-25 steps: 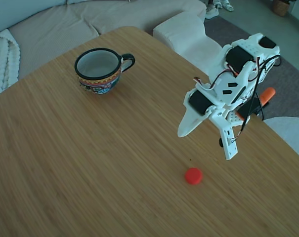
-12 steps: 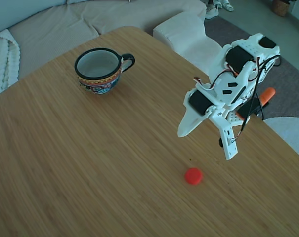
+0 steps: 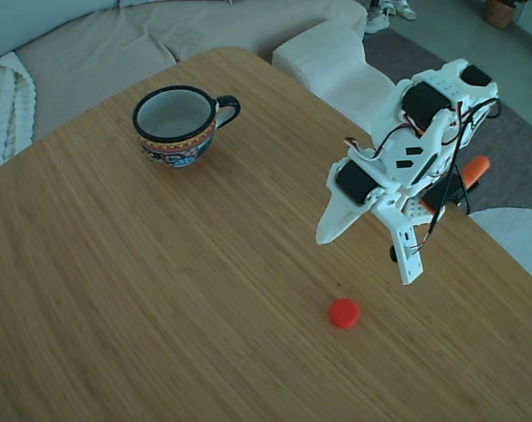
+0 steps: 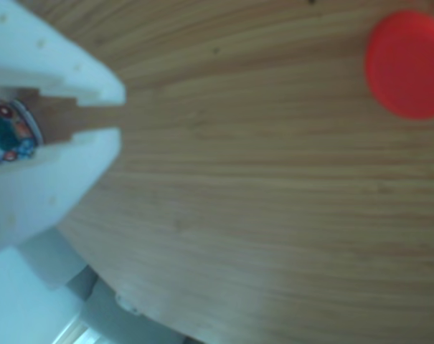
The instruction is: Grasp a red cap and put it in the cup.
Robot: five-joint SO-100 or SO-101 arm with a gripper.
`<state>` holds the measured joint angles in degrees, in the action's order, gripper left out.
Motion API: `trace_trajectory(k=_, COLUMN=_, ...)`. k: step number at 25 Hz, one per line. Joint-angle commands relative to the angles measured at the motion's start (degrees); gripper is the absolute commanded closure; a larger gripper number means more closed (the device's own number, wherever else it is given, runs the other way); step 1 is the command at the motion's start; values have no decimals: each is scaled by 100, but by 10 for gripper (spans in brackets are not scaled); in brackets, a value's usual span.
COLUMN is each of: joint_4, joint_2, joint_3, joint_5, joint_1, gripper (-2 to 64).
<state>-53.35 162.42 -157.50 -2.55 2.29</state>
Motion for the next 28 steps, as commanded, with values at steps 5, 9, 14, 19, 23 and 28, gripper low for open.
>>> trace_trajectory(k=5, joint_4=70, joint_2=62, joint_3=88, joint_5=35, joint_1=35, gripper=619)
trace_trajectory(k=9, joint_4=70, joint_2=62, joint_3=88, joint_5=35, joint_1=35, gripper=619)
trace_trajectory(k=14, joint_4=79, joint_2=62, joint_3=176, joint_5=0, joint_1=26, gripper=619)
trace_trajectory(k=19, joint_4=9, joint_2=-44, joint_3=756, joint_5=-9, joint_1=-18, gripper=618)
trace_trajectory(k=23, joint_4=0, joint_2=-167, joint_3=1248, joint_5=-18, joint_1=35, gripper=617)
trace_trajectory(k=28, joint_4=0, joint_2=-1371, joint_3=2408, joint_5=-26, joint_1=35, gripper=617)
